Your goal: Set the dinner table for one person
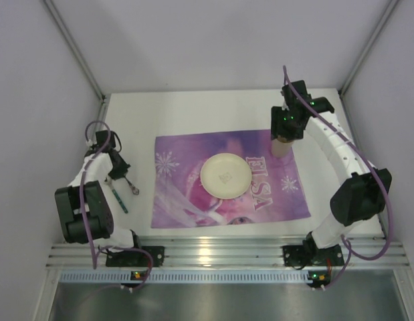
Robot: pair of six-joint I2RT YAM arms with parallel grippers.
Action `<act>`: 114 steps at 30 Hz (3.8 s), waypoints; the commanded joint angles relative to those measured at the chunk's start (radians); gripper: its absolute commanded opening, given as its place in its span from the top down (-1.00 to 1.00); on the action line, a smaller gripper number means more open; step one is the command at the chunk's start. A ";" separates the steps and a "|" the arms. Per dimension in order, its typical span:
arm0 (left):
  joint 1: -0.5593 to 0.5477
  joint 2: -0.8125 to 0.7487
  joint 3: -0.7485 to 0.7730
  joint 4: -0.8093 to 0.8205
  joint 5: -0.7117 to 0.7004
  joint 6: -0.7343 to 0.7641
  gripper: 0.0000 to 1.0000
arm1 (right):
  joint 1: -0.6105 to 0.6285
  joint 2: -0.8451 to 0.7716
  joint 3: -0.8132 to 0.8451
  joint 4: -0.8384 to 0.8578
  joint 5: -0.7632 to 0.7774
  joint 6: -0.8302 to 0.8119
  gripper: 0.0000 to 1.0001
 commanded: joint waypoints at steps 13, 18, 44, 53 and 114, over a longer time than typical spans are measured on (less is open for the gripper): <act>-0.395 0.154 0.274 -0.021 0.362 0.123 1.00 | -0.011 0.018 0.019 0.018 -0.055 0.018 -0.14; -0.509 0.241 0.275 -0.014 0.314 0.036 1.00 | -0.011 0.008 0.005 0.022 -0.061 0.016 -0.14; -0.605 0.083 0.189 -0.199 0.170 -0.013 -0.04 | -0.009 -0.005 -0.014 0.022 -0.072 0.018 -0.15; -0.241 -0.016 0.182 -0.328 0.004 -0.023 0.08 | -0.011 -0.025 -0.027 0.027 -0.070 0.019 -0.15; -0.403 0.404 0.747 -0.212 0.136 -0.128 1.00 | 0.090 0.056 0.123 0.130 -0.521 -0.060 -0.43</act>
